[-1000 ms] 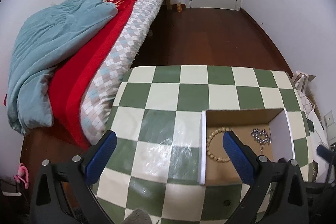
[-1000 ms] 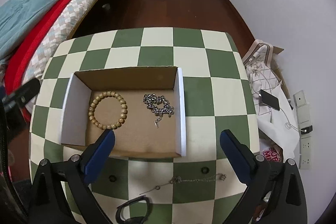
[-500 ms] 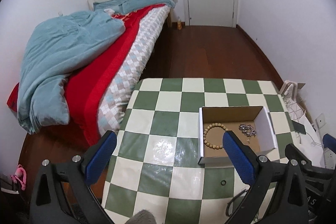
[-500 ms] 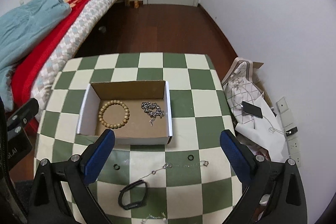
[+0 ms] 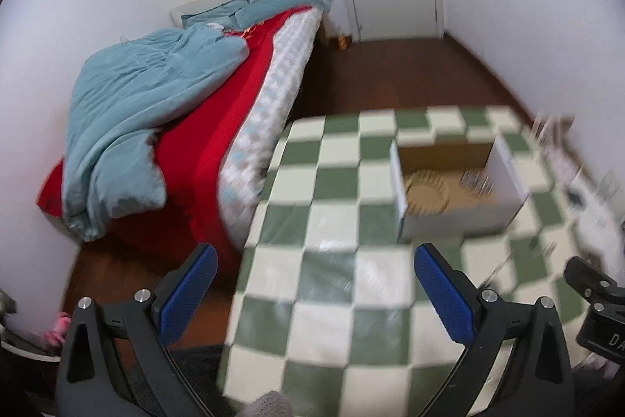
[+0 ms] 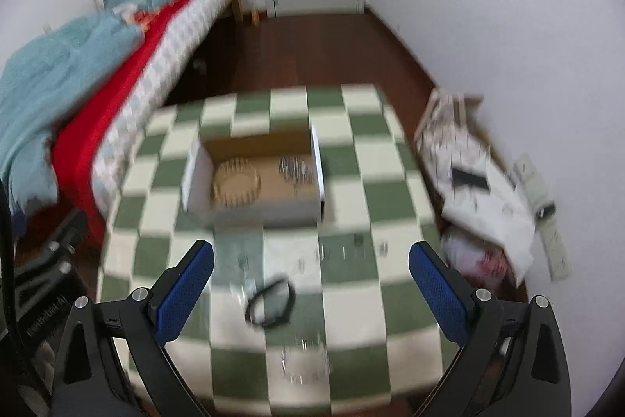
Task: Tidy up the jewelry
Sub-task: 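Lift both tools up and away from the box, then grasp the black watch band with left tool while right tool grasps thin silver chain, then lower the watch band and chain into the box and open both tools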
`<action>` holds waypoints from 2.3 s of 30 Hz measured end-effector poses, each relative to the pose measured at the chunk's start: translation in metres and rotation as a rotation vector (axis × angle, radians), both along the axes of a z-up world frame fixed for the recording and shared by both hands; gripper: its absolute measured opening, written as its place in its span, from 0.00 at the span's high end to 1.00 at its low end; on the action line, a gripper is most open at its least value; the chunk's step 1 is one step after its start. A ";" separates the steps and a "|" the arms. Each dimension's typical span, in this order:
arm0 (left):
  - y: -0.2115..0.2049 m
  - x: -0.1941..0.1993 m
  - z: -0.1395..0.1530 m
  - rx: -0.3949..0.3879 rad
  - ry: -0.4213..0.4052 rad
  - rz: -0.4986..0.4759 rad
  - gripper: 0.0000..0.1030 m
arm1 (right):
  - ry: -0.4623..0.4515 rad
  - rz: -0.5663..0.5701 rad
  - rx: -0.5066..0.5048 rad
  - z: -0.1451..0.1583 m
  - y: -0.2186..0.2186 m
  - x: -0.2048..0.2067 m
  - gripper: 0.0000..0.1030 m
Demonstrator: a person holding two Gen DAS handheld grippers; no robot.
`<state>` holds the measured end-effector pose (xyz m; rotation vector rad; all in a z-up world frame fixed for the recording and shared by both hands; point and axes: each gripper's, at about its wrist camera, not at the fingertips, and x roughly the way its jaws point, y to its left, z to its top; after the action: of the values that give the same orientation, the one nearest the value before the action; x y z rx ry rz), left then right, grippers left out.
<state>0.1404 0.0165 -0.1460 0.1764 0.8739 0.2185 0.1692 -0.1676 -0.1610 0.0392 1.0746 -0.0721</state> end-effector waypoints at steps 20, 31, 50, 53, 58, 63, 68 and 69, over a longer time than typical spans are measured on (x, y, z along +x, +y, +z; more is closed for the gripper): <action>-0.034 0.010 -0.094 0.048 0.234 -0.061 0.00 | 0.281 0.014 -0.021 -0.158 -0.037 -0.056 0.98; -0.102 0.063 -0.135 -0.012 0.424 -0.339 0.01 | 0.272 -0.116 -0.047 -0.152 -0.105 -0.021 0.98; -0.092 0.031 -0.130 -0.134 0.386 -0.286 0.97 | 0.106 -0.123 0.070 -0.113 -0.102 -0.025 0.98; -0.081 0.025 -0.119 -0.146 0.352 -0.260 0.97 | 0.070 -0.111 0.085 -0.096 -0.099 -0.025 0.99; -0.071 0.017 -0.092 -0.145 0.270 -0.222 0.97 | 0.024 -0.081 0.064 -0.069 -0.086 -0.024 0.99; -0.062 0.019 -0.068 -0.155 0.218 -0.209 0.97 | -0.004 -0.051 0.029 -0.055 -0.065 -0.021 0.99; -0.055 0.023 -0.045 -0.164 0.168 -0.188 0.97 | -0.028 -0.035 0.029 -0.043 -0.053 -0.015 0.99; -0.053 0.023 -0.041 -0.168 0.156 -0.182 0.97 | -0.037 -0.032 0.033 -0.039 -0.050 -0.013 0.99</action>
<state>0.1638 -0.0364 -0.1868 0.1165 1.0204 -0.0399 0.1564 -0.2178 -0.2001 0.0869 1.0381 -0.0824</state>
